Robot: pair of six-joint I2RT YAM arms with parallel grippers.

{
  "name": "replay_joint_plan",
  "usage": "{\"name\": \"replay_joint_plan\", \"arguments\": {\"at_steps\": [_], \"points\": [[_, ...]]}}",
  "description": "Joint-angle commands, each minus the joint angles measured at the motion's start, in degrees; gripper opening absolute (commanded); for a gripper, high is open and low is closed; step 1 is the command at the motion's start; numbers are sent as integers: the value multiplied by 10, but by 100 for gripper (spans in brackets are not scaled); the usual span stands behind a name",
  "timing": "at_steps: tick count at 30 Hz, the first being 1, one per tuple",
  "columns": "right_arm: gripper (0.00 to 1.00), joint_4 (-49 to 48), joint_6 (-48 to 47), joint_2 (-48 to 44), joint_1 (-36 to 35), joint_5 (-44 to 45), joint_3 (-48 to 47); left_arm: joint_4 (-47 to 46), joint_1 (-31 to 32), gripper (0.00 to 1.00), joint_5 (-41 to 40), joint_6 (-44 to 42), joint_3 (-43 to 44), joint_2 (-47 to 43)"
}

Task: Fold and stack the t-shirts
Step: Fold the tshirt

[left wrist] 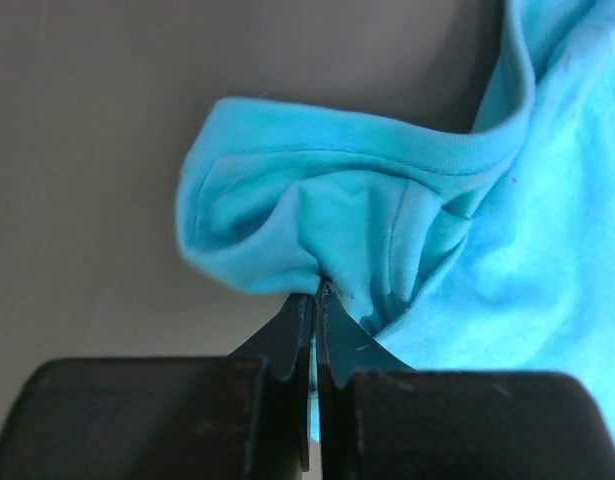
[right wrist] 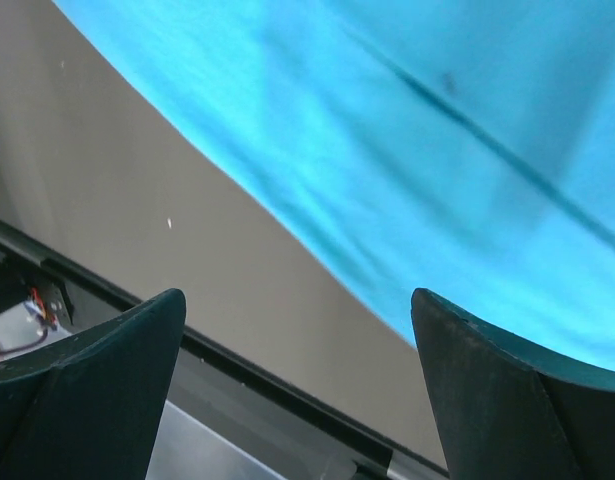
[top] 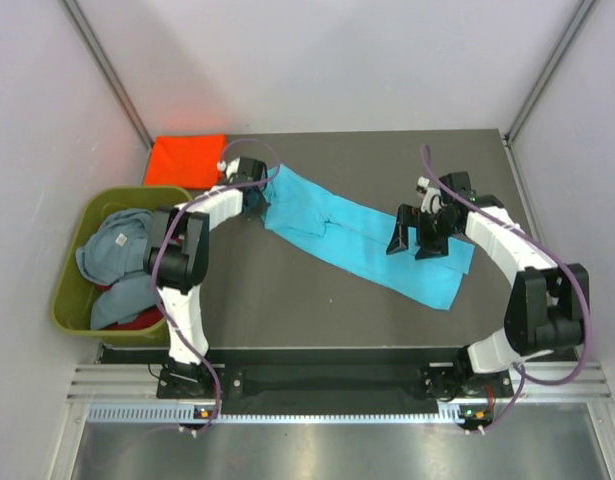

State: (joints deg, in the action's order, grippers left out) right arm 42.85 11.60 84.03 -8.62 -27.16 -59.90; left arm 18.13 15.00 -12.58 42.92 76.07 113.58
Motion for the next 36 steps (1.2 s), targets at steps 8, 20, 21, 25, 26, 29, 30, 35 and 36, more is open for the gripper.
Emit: {"name": "replay_joint_plan", "arguments": {"at_steps": [8,20,21,25,26,29,30,35,36], "points": [[93,-2,10,109,-5,48,-122,-88,-59,0,-6,-179,285,202],[87,4,17,148,16,60,-156,-62,-82,34,39,-213,372,241],[87,3,15,148,17,61,-154,-51,-81,37,34,-213,365,228],[88,-1,4,136,29,63,-137,-9,-70,49,12,-209,318,150],[88,-4,3,134,36,62,-131,-1,-68,49,3,-203,285,108],[81,-7,-2,121,52,62,-108,14,-67,51,-3,-174,201,9],[78,-8,-3,113,57,60,-95,16,-66,51,10,-167,181,-18],[73,-20,22,76,76,50,-52,58,-22,49,56,-88,31,-195],[74,-23,27,55,75,47,-37,59,-8,49,58,-70,4,-221]]}}
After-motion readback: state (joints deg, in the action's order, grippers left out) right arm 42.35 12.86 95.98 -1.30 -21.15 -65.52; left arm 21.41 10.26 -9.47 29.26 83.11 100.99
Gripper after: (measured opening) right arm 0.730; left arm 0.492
